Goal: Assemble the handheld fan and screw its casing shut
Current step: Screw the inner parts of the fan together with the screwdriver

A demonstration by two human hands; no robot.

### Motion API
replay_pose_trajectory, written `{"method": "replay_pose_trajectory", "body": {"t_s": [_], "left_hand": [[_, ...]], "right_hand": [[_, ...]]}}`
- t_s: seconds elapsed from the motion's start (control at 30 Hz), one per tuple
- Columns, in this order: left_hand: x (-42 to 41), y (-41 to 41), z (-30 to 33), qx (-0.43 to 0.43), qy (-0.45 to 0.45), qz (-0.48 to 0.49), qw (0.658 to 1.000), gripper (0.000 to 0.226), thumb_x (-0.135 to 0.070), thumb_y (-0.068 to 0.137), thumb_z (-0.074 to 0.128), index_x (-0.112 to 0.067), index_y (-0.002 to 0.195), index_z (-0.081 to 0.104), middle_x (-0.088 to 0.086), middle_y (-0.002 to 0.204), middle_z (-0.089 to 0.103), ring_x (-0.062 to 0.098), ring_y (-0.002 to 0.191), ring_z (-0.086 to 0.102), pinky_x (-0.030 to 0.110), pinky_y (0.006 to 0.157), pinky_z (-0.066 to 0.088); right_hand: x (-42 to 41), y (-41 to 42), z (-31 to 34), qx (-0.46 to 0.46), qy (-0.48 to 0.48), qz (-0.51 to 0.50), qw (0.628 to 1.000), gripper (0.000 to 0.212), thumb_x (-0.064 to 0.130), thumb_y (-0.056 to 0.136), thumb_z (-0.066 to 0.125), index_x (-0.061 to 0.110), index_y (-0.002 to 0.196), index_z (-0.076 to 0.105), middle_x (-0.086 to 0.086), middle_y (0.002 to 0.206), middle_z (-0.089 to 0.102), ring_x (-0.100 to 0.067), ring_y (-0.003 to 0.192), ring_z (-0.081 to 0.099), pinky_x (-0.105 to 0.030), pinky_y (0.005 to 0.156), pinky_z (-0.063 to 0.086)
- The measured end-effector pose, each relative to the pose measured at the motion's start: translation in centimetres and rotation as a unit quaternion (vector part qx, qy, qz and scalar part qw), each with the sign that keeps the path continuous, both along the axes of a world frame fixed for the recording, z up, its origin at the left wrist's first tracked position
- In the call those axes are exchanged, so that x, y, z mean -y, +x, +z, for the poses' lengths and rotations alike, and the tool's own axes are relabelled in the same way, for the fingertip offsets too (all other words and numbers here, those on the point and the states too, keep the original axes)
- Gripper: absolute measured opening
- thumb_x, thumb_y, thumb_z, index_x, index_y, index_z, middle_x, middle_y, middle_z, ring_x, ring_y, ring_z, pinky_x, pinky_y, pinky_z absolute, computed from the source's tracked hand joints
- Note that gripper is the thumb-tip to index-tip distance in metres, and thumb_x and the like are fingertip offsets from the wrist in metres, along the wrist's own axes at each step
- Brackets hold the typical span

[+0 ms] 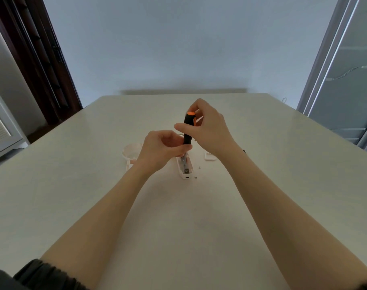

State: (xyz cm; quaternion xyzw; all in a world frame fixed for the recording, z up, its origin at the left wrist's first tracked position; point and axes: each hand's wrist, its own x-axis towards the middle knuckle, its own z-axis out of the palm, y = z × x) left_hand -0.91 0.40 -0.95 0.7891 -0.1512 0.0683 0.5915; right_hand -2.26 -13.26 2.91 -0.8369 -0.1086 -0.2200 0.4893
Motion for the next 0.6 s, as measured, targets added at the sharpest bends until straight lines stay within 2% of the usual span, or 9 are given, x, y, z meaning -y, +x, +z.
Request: {"method": "replay_pose_trajectory", "body": {"t_s": [0.1,0.2,0.27,0.37,0.5,0.6], "left_hand": [[-0.03,0.03,0.01,0.0,-0.013,-0.006,1.0,0.01,-0.005,0.073,0.077,-0.012,0.073,0.072,0.001,0.071,0.072,0.02,0.069,0.071,0.03,0.071,0.059],[-0.2,0.01,-0.02,-0.002,-0.026,-0.007,1.0,0.009,-0.004,0.074,0.076,-0.011,0.073,0.071,0.004,0.073,0.072,0.018,0.068,0.07,0.026,0.068,0.057],[-0.3,0.04,-0.07,-0.001,-0.024,-0.001,1.0,0.009,-0.005,0.074,0.077,-0.011,0.073,0.07,0.007,0.075,0.072,0.02,0.069,0.071,0.027,0.069,0.057],[-0.22,0.24,-0.2,0.018,0.011,0.015,1.0,0.011,-0.01,0.074,0.077,-0.017,0.071,0.069,0.003,0.075,0.073,0.02,0.071,0.072,0.034,0.073,0.058],[0.11,0.16,-0.06,0.056,0.081,0.042,0.994,0.012,-0.02,0.073,0.079,-0.017,0.081,0.071,-0.003,0.08,0.073,0.011,0.072,0.071,0.031,0.077,0.057],[0.1,0.12,0.14,0.057,0.087,0.056,0.993,0.022,-0.025,0.069,0.081,-0.014,0.087,0.072,-0.003,0.08,0.072,0.011,0.073,0.07,0.03,0.077,0.056]], "right_hand": [[0.12,-0.11,0.25,-0.035,0.037,0.064,0.997,0.024,0.015,0.079,0.066,0.025,0.1,0.06,0.002,0.097,0.062,-0.015,0.079,0.061,-0.033,0.071,0.057],[0.15,-0.13,0.17,-0.031,0.028,0.088,0.995,0.036,0.001,0.08,0.052,0.025,0.105,0.062,0.0,0.096,0.066,-0.022,0.086,0.065,-0.035,0.075,0.058],[0.04,-0.08,0.02,-0.019,0.006,0.085,0.996,0.039,-0.001,0.08,0.05,0.025,0.107,0.062,-0.001,0.097,0.066,-0.023,0.087,0.066,-0.036,0.078,0.058],[0.12,0.02,0.01,0.002,-0.034,0.064,0.997,0.033,0.004,0.082,0.055,0.025,0.107,0.062,-0.003,0.099,0.065,-0.02,0.08,0.067,-0.035,0.078,0.058],[0.15,-0.08,0.05,0.023,-0.04,0.043,0.998,0.025,0.01,0.08,0.064,0.021,0.102,0.062,0.003,0.087,0.064,-0.015,0.073,0.066,-0.026,0.072,0.056],[-0.18,-0.07,-0.1,0.026,-0.033,0.033,0.999,0.023,0.016,0.076,0.069,0.022,0.095,0.059,0.004,0.082,0.064,-0.016,0.069,0.066,-0.031,0.068,0.056]]}}
